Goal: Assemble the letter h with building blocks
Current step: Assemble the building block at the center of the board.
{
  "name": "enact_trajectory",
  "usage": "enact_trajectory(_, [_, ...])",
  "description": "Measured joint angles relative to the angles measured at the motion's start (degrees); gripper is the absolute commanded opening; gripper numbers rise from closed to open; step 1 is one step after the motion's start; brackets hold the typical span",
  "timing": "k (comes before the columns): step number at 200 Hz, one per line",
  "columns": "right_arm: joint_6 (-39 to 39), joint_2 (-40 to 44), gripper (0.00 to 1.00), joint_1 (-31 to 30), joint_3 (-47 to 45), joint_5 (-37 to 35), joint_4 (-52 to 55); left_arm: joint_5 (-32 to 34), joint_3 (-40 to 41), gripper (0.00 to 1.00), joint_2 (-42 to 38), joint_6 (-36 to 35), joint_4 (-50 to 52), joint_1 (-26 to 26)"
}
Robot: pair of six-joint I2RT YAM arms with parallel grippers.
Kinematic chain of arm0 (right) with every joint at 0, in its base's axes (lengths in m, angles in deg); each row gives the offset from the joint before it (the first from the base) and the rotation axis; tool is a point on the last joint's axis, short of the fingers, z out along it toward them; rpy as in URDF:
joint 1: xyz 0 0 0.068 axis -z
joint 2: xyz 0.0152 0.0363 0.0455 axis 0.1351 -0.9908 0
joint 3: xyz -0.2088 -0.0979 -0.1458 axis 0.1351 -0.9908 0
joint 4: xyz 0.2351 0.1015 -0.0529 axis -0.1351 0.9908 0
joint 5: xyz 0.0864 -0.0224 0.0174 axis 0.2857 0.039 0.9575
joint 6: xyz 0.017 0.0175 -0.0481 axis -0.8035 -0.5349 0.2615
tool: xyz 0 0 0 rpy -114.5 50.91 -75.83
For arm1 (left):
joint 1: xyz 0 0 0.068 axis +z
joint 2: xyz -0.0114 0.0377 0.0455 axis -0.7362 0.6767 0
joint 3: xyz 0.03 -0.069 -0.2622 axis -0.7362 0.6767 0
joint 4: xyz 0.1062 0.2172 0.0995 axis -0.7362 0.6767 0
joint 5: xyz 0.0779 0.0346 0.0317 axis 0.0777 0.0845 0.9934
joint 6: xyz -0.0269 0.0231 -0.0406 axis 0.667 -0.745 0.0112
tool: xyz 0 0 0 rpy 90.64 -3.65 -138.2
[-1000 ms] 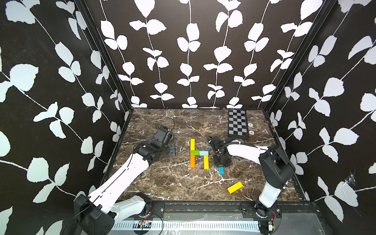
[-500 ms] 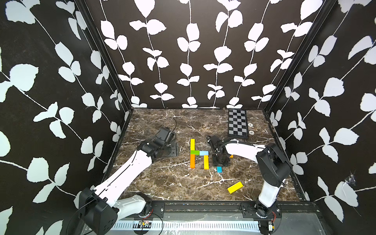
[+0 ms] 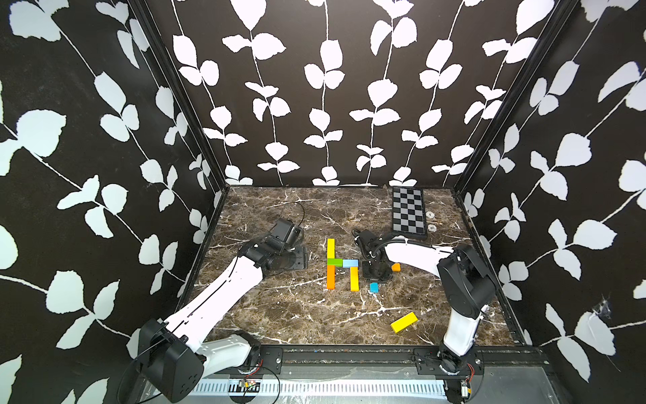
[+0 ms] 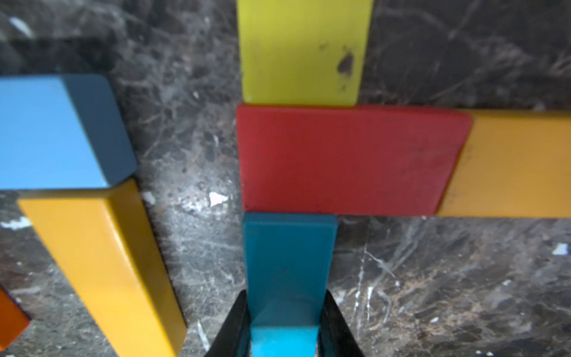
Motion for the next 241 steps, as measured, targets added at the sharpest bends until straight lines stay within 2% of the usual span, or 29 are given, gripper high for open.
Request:
enact_trajectory(16, [-0.5,-0.3,0.28,0.0,0.0,0.0,-0.1,-0.3,0.0,0.68,0.2,-0.1,-0.1,0.0])
enact_trajectory(35, [-1.4,-0.3,0.52,0.0,0.0,0.0,0.0,-0.6,0.1,0.68,0.4,-0.2,-0.1,0.0])
enact_trajectory(50, [-1.4,-0.3,0.58,0.0,0.0,0.0,0.0,-0.9,0.2,0.68,0.5,-0.2,-0.2,0.0])
enact_trajectory(69, [-1.6,-0.3,0.58,0.0,0.0,-0.1,0.1,-1.2,0.5,0.68,0.5,-0.2,-0.2,0.0])
enact_trajectory(96, [-1.4,-0.3,0.47,0.0,0.0,-0.4,0.5,-1.5,0.8,0.68,0.5,-0.2,-0.1,0.0])
enact_trajectory(116, [-1.3,-0.3,0.46,0.0,0.0,-0.5,0.6,-1.6,0.8,0.68,0.5,-0.2,-0.2,0.0])
enact_trajectory(176, [-0.4,-0.5,0.33,0.0,1.4,-0.4,0.9,-1.8,0.8,0.67,0.5,-0.2,-0.2,0.1])
enact_trajectory(218, [0.0,-0.8,0.32,0.0,1.9,-0.4,1.1,-2.0,0.9,0.67,0.5,-0.2,-0.2,0.1])
enact_trajectory(241, [-0.1,-0.9,0.39,0.0,2.0,-0.4,1.2,-2.2,0.9,0.67,0.5,-0.2,-0.2,0.1])
